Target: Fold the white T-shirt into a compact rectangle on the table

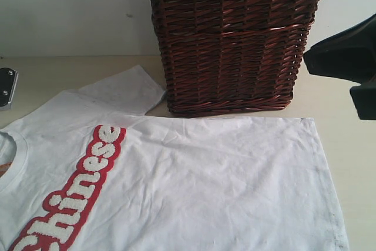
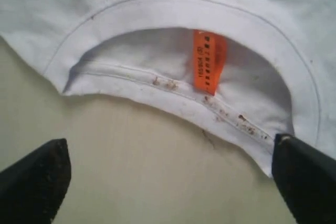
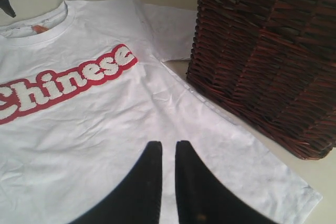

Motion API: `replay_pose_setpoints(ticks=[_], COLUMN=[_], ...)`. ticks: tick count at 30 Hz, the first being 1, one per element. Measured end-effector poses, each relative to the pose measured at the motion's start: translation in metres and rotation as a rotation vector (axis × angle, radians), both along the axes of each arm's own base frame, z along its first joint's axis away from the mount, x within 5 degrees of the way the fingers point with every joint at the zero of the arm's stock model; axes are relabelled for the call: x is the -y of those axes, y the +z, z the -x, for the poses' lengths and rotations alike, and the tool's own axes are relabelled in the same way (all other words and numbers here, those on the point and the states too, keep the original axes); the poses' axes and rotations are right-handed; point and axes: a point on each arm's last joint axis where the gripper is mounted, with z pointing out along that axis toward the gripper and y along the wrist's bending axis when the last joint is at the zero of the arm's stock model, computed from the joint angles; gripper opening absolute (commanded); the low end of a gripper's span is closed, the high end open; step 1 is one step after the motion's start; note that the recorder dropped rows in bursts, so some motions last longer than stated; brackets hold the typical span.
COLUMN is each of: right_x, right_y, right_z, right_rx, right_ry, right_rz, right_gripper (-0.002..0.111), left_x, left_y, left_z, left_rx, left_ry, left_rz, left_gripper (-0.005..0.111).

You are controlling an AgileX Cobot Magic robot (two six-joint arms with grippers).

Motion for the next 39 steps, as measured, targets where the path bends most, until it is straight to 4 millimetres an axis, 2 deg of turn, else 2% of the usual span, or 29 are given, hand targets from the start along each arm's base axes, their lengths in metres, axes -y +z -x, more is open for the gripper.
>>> replay_pose_setpoints(ticks=[7,14,22,27,39], right_x=[0.000,0.000,0.000,0.000,0.000], right_y=[0.000,0.000,0.000,0.000,0.000], right_z=[0.000,0.000,0.000,0.000,0.000], right_rx=[0.000,0.000,0.000,-0.002,-0.003], right_ry=[0.000,0.000,0.000,0.001,0.001], right_rz=[0.000,0.000,0.000,0.001,0.001], right_gripper=[0.012,0.012,0.012,0.012,0.012], left_x=[0.001,0.002,0.004,0.001,-0.003], left_y=[-0.002,-0.022,-0.050,-0.062,-0.063], left_z=[0.001,0.018,0.017,0.016,0.007], left_rx=[-0.012,-0.149,-0.230,-0.262,-0.169], left_ry=[-0.050,-0.267,-0.309,-0.306,-0.362], left_rz=[0.007,0.012,0.083,0.053,0.037], left_gripper=[0.102,0.102,0.102,0.102,0.102])
